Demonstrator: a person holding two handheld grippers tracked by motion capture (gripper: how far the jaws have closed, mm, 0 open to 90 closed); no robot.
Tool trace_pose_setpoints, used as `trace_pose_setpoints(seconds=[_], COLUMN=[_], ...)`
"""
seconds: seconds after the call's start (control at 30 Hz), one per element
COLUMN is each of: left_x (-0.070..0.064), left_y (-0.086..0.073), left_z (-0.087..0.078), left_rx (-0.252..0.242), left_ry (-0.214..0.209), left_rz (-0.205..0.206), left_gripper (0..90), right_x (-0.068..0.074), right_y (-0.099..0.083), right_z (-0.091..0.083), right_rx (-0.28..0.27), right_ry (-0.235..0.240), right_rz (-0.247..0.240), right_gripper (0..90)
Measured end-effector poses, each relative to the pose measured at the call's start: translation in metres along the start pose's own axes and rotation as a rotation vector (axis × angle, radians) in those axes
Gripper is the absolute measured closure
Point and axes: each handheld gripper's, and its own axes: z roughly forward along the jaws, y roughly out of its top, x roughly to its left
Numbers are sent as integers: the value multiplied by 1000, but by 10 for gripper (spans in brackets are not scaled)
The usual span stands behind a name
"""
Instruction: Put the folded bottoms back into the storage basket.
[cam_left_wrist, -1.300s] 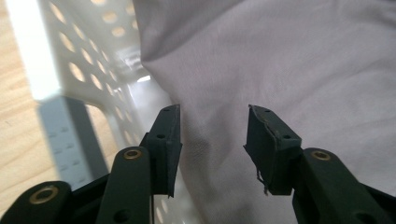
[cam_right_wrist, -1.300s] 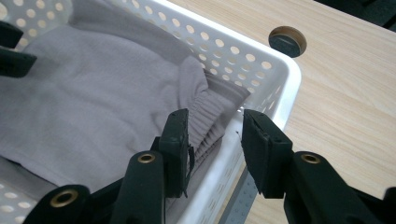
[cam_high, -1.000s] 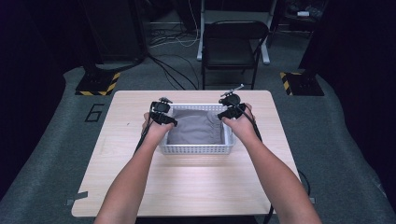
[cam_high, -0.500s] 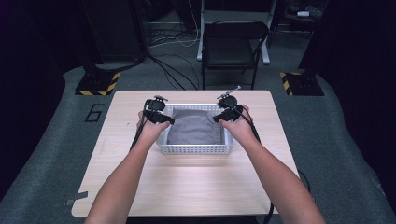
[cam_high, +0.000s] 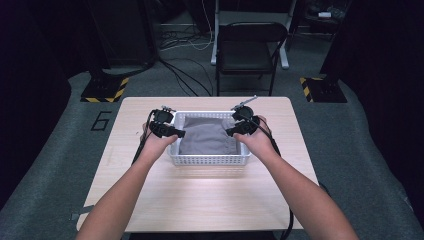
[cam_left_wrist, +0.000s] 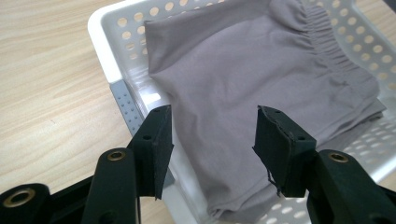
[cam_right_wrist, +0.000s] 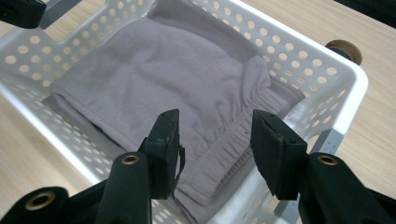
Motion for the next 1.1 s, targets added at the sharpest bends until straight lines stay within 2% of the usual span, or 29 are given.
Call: trace_pose_setpoints(seconds=[0.17,0.3,0.37,0.5,0.6,0.7,0.8,0.93,0.97,1.07,1.1], left_x=[-4,-9,-10,-13,-15,-18,-19,-22,-22,-23,-23], left_y=[-4,-15,-18,-31,-45,-56,-64,-84,-88,-102,-102], left_z=[-9,-18,-19,-22,-27,-33,-37,-43,-44,-43,-43], left_rx=[-16,-42,-47,-48,-53,-56,-64,-84,-74,-73,-73], left_ry=[-7,-50,-56,-67,-92,-90,-98,-108,-120,-119,-119], left_rz=[16,47,50,60,66,74,66,55,52,42,42], left_gripper=[457,454,454,452,452,452,452,449,448,445,445], right_x=[2,4,5,11,17,21,25,33,35,39,39], right_y=[-4,-13,-16,-26,-40,-53,-61,-79,-83,-93,-93], right_z=[-4,-12,-13,-17,-22,-24,-25,-28,-28,-28,-28], right_rx=[-4,-12,-17,-13,-33,-34,-34,-34,-40,-36,-36], right_ry=[8,29,36,37,58,71,70,80,85,91,91], right_rz=[-6,-19,-22,-44,-49,-53,-58,-70,-71,-77,-77], right_gripper=[515,506,505,501,502,502,502,500,499,498,498])
